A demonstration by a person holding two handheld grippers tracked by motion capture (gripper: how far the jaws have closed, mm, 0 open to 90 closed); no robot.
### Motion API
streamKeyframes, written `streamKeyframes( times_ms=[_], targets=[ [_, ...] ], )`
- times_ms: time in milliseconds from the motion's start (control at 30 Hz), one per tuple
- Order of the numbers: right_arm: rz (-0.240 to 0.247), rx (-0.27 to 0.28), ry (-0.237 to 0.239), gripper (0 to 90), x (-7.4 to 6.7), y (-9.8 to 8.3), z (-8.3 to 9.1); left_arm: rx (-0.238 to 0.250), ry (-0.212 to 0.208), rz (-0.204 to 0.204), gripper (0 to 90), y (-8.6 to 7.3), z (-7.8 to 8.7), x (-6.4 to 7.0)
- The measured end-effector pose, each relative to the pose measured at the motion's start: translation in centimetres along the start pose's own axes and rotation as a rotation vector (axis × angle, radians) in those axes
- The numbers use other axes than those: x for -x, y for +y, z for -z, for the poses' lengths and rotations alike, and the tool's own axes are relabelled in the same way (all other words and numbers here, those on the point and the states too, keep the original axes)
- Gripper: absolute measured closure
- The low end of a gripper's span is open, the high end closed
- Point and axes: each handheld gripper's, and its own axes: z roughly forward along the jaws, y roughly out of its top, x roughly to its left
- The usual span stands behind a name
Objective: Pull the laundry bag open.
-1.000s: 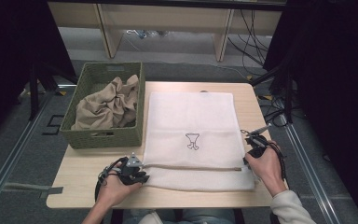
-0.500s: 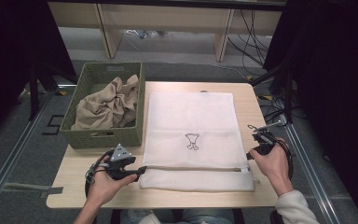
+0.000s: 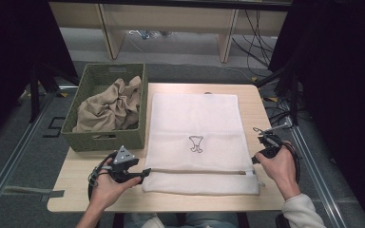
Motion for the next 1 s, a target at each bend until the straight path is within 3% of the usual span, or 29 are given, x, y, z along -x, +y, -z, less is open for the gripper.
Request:
streamKeyframes(
  times_ms=[100, 133, 167, 200, 233, 267, 300, 367, 400, 467, 500, 533, 633, 700, 733, 767, 833, 900, 933, 967, 1000],
  targets=[
    [0.019, -0.022, 0.037, 72.5, 0.0, -0.1, -0.2, -0.003, 0.005, -0.005, 39.0, 0.2, -0.2, 0.2],
    [-0.001, -0.045, 0.039, 72.4, -0.1, -0.1, -0.2, -0.016, -0.005, -0.023, 39.2, 0.3, -0.1, 0.2],
    [0.028, -0.039, 0.05, 72.2, 0.1, -0.2, -0.4, 0.003, -0.001, -0.005, 39.4, 0.3, -0.3, 0.5],
    [0.021, -0.037, 0.025, 72.0, 0.1, -0.3, -0.5, -0.015, -0.008, -0.025, 39.5, 0.4, -0.3, 0.5],
    [0.005, -0.049, 0.031, 71.9, 0.1, -0.4, -0.5, 0.002, -0.01, -0.008, 39.5, 0.4, -0.5, 0.8],
    [0.027, -0.056, 0.056, 71.8, 0.2, -0.4, -0.4, 0.003, -0.004, -0.012, 39.5, 0.5, -0.6, 0.8],
    [0.016, -0.047, 0.02, 71.7, 0.2, -0.5, -0.6, 0.001, -0.006, -0.018, 39.6, 0.6, -0.7, 0.9],
    [0.001, -0.08, 0.056, 71.3, 0.0, -0.6, -0.3, 0.003, -0.003, -0.022, 39.8, 0.7, -0.8, 1.0],
    [0.021, -0.073, 0.057, 70.9, 0.2, -0.6, -0.4, 0.009, -0.016, -0.018, 39.8, 0.8, -0.8, 1.1],
    [-0.008, -0.093, 0.061, 70.6, 0.1, -0.7, -0.4, 0.012, -0.015, -0.018, 40.0, 0.8, -0.9, 1.1],
    [-0.069, -0.098, 0.01, 69.3, -0.2, -0.8, -0.7, -0.001, -0.009, -0.03, 40.0, 1.0, -0.9, 1.0],
    [-0.025, -0.12, 0.059, 68.6, 0.2, -0.8, -0.8, 0.001, -0.01, -0.034, 40.0, 1.0, -1.0, 1.0],
    [0.025, -0.106, 0.061, 67.4, 0.5, -0.9, -1.7, 0.002, -0.012, -0.037, 40.1, 1.1, -1.2, 1.3],
    [0.016, -0.144, 0.063, 67.0, 0.4, -0.8, -1.9, -0.02, -0.026, -0.054, 40.1, 1.2, -1.2, 1.2],
    [0.026, -0.104, 0.065, 66.8, 0.4, -0.9, -2.4, -0.007, -0.022, -0.039, 40.1, 1.1, -1.4, 1.4],
    [-0.001, -0.149, 0.061, 66.8, 0.3, -0.7, -2.3, -0.011, -0.022, -0.051, 40.1, 1.2, -1.4, 1.4],
    [-0.047, -0.189, 0.061, 66.7, -0.1, -0.7, -2.4, -0.009, -0.022, -0.049, 40.1, 1.2, -1.5, 1.4],
    [-0.01, -0.165, 0.069, 66.7, 0.1, -0.7, -2.9, -0.019, -0.018, -0.055, 40.1, 1.2, -1.6, 1.4],
    [-0.012, -0.161, 0.074, 66.8, 0.1, -0.7, -2.9, -0.018, -0.014, -0.052, 40.1, 1.1, -1.6, 1.4],
    [-0.049, -0.188, 0.075, 66.9, -0.1, -0.6, -2.8, -0.017, -0.012, -0.054, 40.1, 1.1, -1.7, 1.4],
    [-0.002, -0.188, 0.065, 67.2, 0.1, -0.6, -2.9, -0.018, -0.027, -0.056, 40.1, 1.1, -1.7, 1.4]
  ],
)
